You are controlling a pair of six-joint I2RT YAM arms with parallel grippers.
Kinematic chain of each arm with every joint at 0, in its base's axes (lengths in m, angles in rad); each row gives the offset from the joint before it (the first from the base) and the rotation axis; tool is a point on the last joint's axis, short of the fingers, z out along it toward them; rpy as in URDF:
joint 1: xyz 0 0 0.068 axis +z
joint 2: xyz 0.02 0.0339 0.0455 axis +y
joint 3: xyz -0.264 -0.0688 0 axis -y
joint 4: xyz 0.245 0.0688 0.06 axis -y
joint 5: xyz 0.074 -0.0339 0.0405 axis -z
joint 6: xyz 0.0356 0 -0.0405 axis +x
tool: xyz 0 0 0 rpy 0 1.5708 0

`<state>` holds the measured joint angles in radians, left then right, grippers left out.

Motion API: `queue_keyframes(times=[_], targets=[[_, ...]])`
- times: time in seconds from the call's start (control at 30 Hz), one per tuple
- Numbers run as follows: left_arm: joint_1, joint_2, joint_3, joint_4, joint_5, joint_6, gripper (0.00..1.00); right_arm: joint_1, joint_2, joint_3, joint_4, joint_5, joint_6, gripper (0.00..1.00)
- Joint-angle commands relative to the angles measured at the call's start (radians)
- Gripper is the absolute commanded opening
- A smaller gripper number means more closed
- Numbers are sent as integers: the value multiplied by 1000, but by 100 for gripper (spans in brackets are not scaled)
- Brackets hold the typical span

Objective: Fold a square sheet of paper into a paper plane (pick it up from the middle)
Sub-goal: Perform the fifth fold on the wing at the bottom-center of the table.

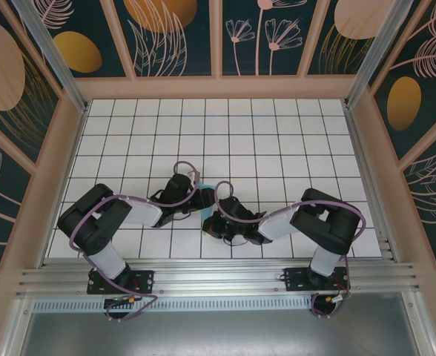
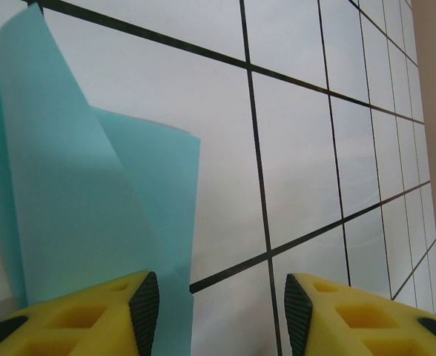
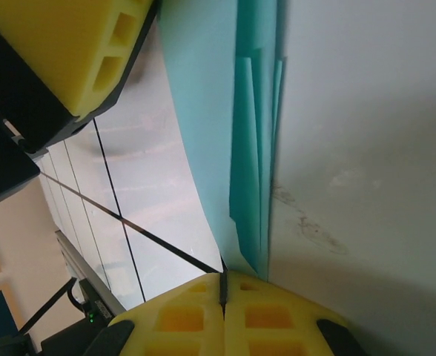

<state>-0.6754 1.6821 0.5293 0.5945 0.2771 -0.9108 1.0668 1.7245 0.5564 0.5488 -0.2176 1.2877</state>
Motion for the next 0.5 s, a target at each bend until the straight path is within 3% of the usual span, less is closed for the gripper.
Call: queue_keyframes(times=[0.0, 0.2, 0.47], targets=[[-1, 38, -49, -199, -56, -8, 52, 16, 21, -32, -181, 11, 42, 3], [0, 12, -60, -188, -51, -18, 52, 6, -18, -55, -267, 42, 26, 2], [0, 1, -96, -90, 13, -123, 55, -42, -42, -2, -391, -18, -176, 3]])
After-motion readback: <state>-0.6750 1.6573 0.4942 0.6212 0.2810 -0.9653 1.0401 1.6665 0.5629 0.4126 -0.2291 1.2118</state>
